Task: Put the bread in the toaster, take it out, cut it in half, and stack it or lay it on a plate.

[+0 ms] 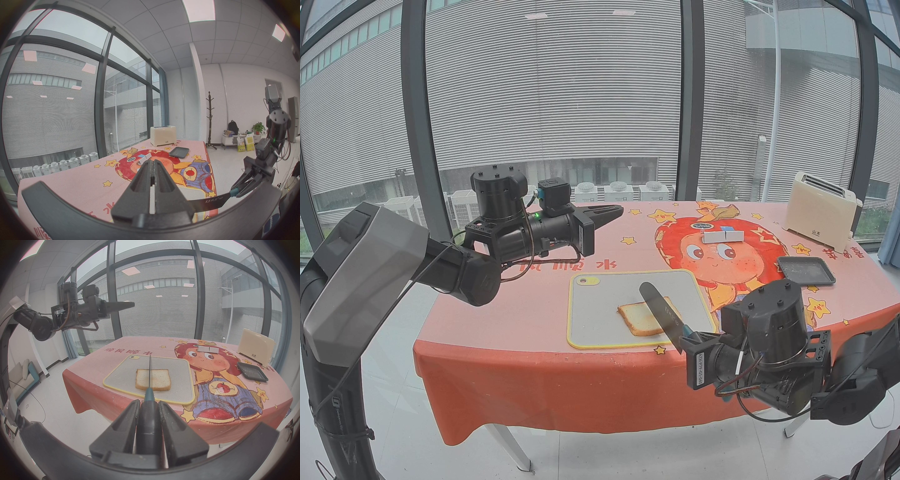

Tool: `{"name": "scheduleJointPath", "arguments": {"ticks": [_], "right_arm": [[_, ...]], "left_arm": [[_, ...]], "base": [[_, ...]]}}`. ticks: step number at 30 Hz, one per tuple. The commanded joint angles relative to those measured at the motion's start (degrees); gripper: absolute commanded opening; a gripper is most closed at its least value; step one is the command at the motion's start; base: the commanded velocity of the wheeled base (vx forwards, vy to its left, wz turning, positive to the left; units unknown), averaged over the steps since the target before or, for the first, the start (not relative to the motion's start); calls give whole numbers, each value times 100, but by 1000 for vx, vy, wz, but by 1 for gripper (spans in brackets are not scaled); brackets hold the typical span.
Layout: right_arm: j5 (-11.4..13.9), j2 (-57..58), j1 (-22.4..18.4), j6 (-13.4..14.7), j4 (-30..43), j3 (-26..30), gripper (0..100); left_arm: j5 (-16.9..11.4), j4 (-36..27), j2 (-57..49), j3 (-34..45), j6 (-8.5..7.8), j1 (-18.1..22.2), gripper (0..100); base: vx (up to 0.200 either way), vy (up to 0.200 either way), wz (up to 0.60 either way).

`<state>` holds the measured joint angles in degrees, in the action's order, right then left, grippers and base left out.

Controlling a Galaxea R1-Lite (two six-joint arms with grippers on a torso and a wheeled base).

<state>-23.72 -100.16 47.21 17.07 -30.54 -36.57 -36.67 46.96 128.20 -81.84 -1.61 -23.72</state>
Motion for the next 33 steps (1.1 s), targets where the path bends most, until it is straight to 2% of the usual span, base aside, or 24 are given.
{"name": "scheduleJointPath", "arguments": {"ticks": [1, 6, 7, 8, 9, 16, 21, 25, 29, 30, 31, 33], "right_arm": [[-1, 58, -2, -10, -14, 19, 0], [-1, 58, -10, -19, -31, 10, 0], [-1, 67, -19, -28, -14, 10, 0], [-1, 67, -19, -28, -14, 10, 0], [-1, 93, -28, -28, -14, 10, 0], [17, 102, -98, -72, -14, 27, 0], [219, 260, -362, -485, -66, 194, 0], [729, 374, -591, -801, -75, 238, 0], [1449, 427, -1048, -1171, -84, 212, 0], [1449, 427, -1048, -1171, -84, 212, 0], [1854, 418, -1241, -1373, -84, 256, 0], [2179, 445, -1329, -1531, -102, 317, 0]], "left_arm": [[-33, 6, 109, 80, -24, -124, 0], [-130, 15, 48, 273, -103, -168, 0], [-139, 33, 12, 502, -279, -150, 0], [-139, 33, 12, 502, -279, -150, 0], [-130, 33, -93, 757, -375, -97, 0], [-112, 24, -330, 1425, -393, -89, 0], [-77, 33, -401, 1662, -516, -106, 0], [-77, 33, -497, 1768, -551, -115, 0], [-51, 33, -541, 1811, -542, -115, 0], [-51, 33, -541, 1811, -542, -115, 0], [-7, 33, -541, 1794, -542, -115, 0], [63, 24, -541, 1750, -542, -133, 0]], "base": [[0, 0, 0], [0, 0, 0], [0, 0, 0], [0, 0, 0], [0, 0, 0], [0, 0, 0], [0, 0, 0], [0, 0, 0], [0, 0, 0], [0, 0, 0], [0, 0, 0], [0, 0, 0]]}}
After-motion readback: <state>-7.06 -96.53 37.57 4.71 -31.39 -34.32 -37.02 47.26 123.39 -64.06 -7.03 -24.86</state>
